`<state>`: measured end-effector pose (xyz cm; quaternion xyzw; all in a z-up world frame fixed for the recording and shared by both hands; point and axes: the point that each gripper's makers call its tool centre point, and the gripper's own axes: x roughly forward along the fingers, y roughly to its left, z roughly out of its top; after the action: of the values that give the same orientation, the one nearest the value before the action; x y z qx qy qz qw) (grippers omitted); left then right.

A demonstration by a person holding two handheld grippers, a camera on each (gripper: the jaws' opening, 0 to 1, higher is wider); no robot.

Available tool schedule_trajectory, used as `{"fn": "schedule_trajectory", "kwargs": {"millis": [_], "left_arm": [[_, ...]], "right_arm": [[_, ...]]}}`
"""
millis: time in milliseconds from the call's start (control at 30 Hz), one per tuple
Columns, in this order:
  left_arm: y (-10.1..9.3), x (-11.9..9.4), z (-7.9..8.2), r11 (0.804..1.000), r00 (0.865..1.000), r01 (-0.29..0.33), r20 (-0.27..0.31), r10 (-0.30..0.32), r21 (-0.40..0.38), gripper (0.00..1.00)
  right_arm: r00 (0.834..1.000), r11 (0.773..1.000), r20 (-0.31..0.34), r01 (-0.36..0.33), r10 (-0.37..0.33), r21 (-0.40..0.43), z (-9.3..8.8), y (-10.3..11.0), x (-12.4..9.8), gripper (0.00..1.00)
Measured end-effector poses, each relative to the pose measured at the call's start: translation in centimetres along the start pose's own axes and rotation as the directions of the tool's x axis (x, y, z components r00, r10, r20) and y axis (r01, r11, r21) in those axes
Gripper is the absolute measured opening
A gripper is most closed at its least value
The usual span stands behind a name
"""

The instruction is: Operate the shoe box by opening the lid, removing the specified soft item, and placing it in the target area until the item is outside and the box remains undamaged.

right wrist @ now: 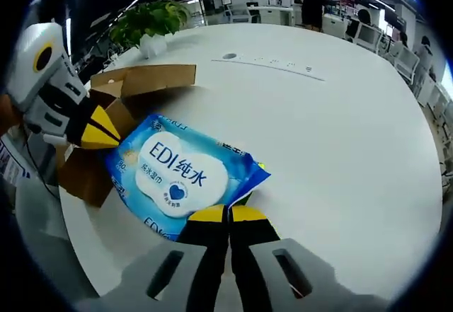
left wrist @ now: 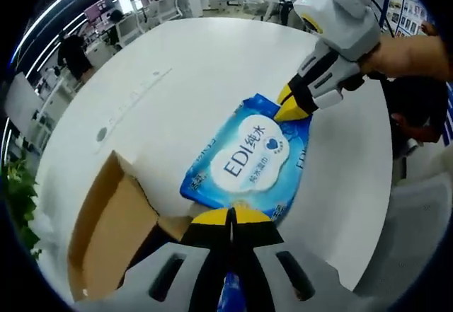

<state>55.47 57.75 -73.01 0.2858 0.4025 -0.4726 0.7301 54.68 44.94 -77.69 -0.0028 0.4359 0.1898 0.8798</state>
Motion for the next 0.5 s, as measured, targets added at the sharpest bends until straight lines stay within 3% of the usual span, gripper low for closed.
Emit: {"fn": "schedule_trajectory", "kwargs": {"millis": [233, 333, 500], "left_arm": [[0.5, -1.4, 0.5, 0.999, 0.999, 0.015, 0.052, -0.013, -0.047, 0.08], [0.4, -1.8, 0.2, 0.995, 0.997, 0.045, 0.060, -0.040, -0.083, 0.16], [0.8, -2.6, -0.1, 0.996, 0.997, 0.034, 0.077, -0.028, -0.082, 0.18]], "right_arm": [[1.000, 1.000, 0.012, -0.002, 0.002, 0.011, 0.3, 0.0, -0.3, 0.00], [1.000, 1.000, 0.027, -0.001, 0.001, 0.000, 0.5, 0.1, -0.6, 0.03], [0.999, 1.000, 0.040, 0.007, -0.007, -0.001, 0.7, -0.1, -1.0, 0.07]]}}
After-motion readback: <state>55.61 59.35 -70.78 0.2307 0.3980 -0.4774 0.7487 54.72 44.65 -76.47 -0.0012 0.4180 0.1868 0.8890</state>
